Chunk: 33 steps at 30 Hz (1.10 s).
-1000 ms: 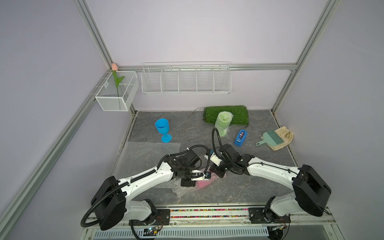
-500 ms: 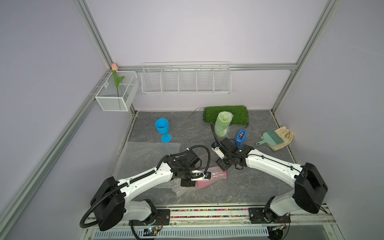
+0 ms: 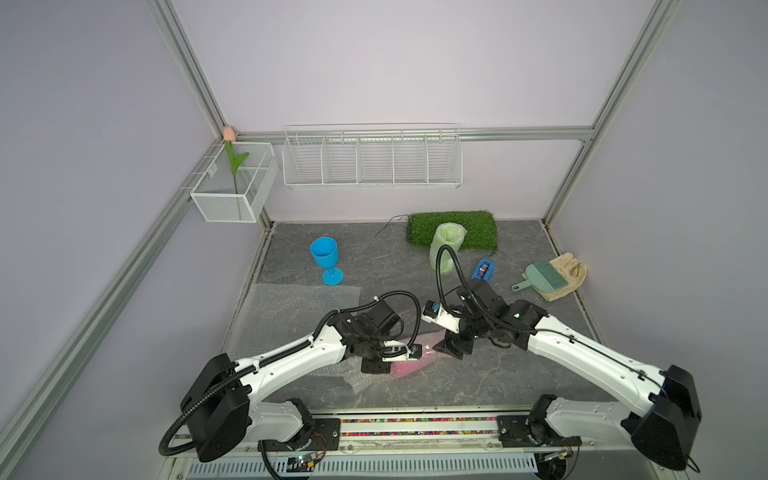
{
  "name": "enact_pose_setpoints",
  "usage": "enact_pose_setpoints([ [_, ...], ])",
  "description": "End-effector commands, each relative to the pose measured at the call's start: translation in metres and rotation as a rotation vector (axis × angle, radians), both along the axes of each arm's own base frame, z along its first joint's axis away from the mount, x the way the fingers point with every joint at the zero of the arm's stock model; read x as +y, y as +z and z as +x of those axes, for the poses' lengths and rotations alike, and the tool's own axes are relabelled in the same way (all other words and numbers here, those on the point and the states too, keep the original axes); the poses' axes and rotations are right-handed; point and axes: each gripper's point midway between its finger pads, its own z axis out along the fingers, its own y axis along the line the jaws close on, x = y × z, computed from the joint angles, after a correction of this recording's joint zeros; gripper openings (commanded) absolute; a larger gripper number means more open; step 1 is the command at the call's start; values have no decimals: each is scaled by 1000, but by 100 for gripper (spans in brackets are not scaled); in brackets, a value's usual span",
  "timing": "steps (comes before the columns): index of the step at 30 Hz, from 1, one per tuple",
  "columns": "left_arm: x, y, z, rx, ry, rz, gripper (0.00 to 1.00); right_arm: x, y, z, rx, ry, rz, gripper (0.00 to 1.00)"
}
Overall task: Wrap wine glasses in bubble wrap
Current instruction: Stick the tape on the bubble wrap, then pick up the bubble wrap from the center of the board.
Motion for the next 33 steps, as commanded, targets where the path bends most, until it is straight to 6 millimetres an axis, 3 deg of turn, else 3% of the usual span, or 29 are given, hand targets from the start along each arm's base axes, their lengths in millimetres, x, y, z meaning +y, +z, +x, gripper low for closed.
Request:
enact_pose_setpoints([
  [1,3,-1,-5,13,-12,11,0,12,-9,-16,-17,178,51,79],
  [8,3,-1,-5,13,-15,9,0,25,-35,-9,-33,242,56,77],
  [13,3,-1,-4,11,-6,11,0,28,-47,-10,-11,271,44,69],
  [21,2,1,-1,-1,13,4,0,24,-52,-16,11,282,33,30],
  [25,2,5,0,-19,28,-16,0,22,-51,-14,-4,269,30,16],
  [28,2,13,2,-41,42,-43,11,19,-47,-8,-41,235,39,8],
  [33,6,40,8,-124,92,-123,39,20,-20,4,-93,160,168,7],
])
